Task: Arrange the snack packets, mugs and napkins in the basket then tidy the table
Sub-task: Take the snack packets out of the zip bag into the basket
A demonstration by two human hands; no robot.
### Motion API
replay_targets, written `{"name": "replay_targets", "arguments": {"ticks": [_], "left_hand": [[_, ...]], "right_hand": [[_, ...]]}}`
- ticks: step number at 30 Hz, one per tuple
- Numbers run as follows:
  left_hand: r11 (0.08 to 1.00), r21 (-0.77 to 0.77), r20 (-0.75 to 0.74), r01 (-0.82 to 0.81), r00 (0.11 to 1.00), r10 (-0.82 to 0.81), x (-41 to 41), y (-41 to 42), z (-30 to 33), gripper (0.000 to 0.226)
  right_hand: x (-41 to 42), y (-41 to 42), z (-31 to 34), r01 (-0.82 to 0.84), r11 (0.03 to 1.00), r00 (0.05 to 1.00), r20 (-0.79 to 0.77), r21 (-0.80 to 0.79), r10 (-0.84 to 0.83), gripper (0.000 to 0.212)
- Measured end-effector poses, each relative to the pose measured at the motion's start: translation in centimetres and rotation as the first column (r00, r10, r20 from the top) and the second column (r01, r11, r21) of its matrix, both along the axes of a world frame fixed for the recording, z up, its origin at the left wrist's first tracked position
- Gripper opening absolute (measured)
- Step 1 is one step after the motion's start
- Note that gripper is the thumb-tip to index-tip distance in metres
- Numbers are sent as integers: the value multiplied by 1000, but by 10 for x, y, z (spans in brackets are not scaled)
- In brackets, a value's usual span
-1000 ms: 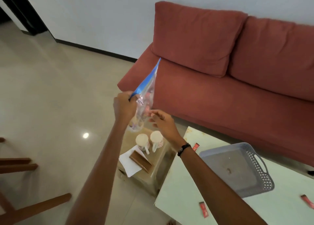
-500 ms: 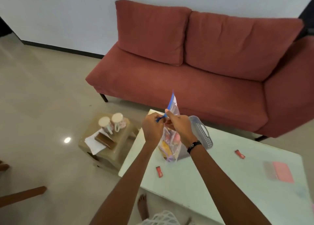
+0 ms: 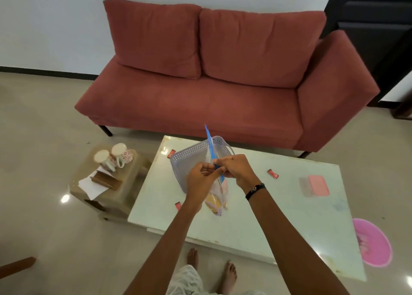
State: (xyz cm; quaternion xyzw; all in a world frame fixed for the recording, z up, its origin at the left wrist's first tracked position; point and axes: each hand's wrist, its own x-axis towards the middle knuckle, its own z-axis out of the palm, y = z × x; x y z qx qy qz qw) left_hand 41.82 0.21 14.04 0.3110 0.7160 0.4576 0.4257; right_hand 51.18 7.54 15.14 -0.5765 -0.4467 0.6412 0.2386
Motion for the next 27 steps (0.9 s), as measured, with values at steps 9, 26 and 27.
{"name": "replay_targets", "arguments": {"ticks": [9,26,27], "left_hand": [[986,-126,232,-106,964,133,-9,-6,12,20],[975,-198,-69,101,991,-117,-61,-41,-1,12],[977,-183,-133,108,982,-133,-61,-41,-4,12]], "right_hand": [[0,-39,-2,101,983,966,-223,-152,-134,24],[-35,-69,-23,22,971,989,139,236,-57,14],[-35,-69,-23,-12,972,985,169,233,-28,14]]}}
